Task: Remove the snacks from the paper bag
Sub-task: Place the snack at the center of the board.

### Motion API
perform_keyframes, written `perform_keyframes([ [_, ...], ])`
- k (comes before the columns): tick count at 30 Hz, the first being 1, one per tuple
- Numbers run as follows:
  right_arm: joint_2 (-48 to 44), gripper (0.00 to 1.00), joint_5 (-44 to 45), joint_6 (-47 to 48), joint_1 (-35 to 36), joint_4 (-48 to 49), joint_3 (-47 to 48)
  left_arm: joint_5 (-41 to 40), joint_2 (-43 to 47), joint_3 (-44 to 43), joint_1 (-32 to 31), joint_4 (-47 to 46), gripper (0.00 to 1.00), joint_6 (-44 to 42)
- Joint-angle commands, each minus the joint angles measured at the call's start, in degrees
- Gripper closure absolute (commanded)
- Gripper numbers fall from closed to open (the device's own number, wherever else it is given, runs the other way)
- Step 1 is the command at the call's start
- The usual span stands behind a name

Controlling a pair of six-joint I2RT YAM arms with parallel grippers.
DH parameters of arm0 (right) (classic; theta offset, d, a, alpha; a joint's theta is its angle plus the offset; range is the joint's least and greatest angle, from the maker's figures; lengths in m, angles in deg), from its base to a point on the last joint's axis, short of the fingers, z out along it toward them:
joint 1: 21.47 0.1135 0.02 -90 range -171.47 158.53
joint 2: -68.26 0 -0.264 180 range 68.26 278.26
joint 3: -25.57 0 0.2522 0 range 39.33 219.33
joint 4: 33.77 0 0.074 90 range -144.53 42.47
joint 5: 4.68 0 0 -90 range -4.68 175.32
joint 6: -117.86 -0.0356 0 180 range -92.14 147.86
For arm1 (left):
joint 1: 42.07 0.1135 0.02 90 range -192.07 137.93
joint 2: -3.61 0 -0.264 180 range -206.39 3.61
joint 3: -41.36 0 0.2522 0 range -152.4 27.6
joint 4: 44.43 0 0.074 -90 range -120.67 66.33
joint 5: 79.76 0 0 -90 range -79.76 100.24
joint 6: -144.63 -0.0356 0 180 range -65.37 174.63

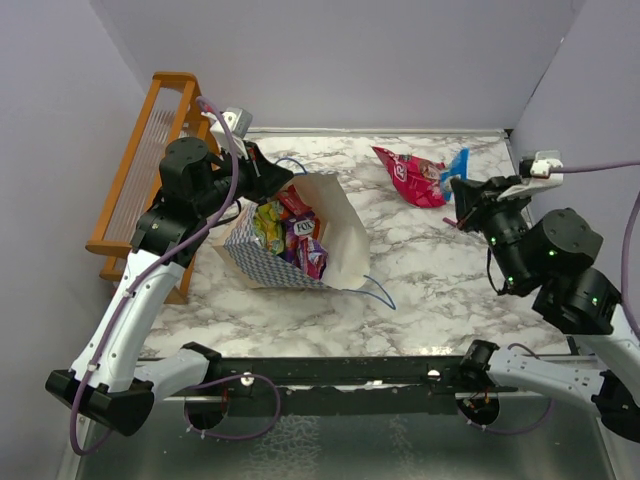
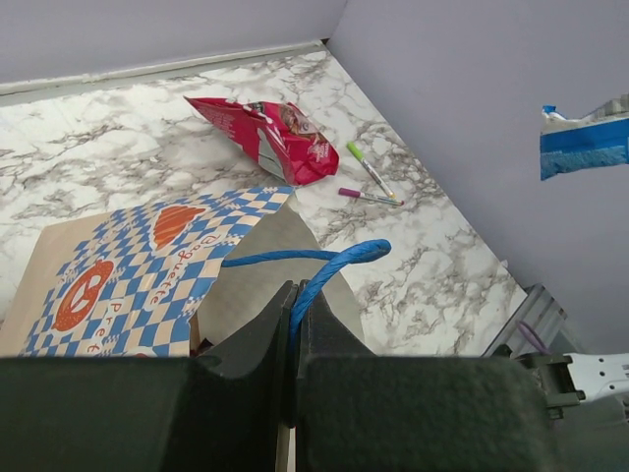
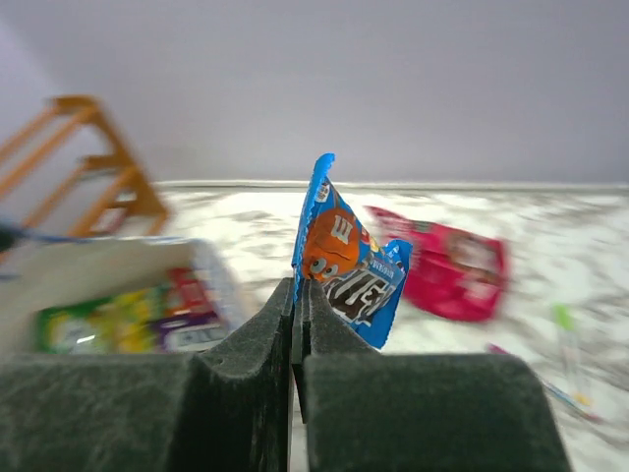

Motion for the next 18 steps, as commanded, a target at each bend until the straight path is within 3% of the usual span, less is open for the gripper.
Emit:
perform_keyframes([
  [1,2.9,0.99,28.0,10.3,0.1,-0.1,-5.3,1.0,1.0,-1.3,-0.1,-0.1,1.0,-1.4],
  [5,7.4,0.99,36.3,21.4,-0.1,11.3,-11.4,0.5,1.0,-1.5,-0.1,0.7,1.0,-1.9],
  [8,11.4,0.99,33.5,22.5,-3.8,15.8,-14.5,0.5,1.0,-1.5,-0.1,1.0,1.0,-2.1],
  [13,23.2,0.99,20.9,10.4,-14.8,6.6,-13.9,2.6,0.7,-2.1,-0.1,-0.1,1.0,-1.4],
  [18,35.4,0.99,18.4,4.9,-20.0,3.2,-13.9,6.1,0.8,-2.1,-0.1,-2.7,1.0,-0.2],
])
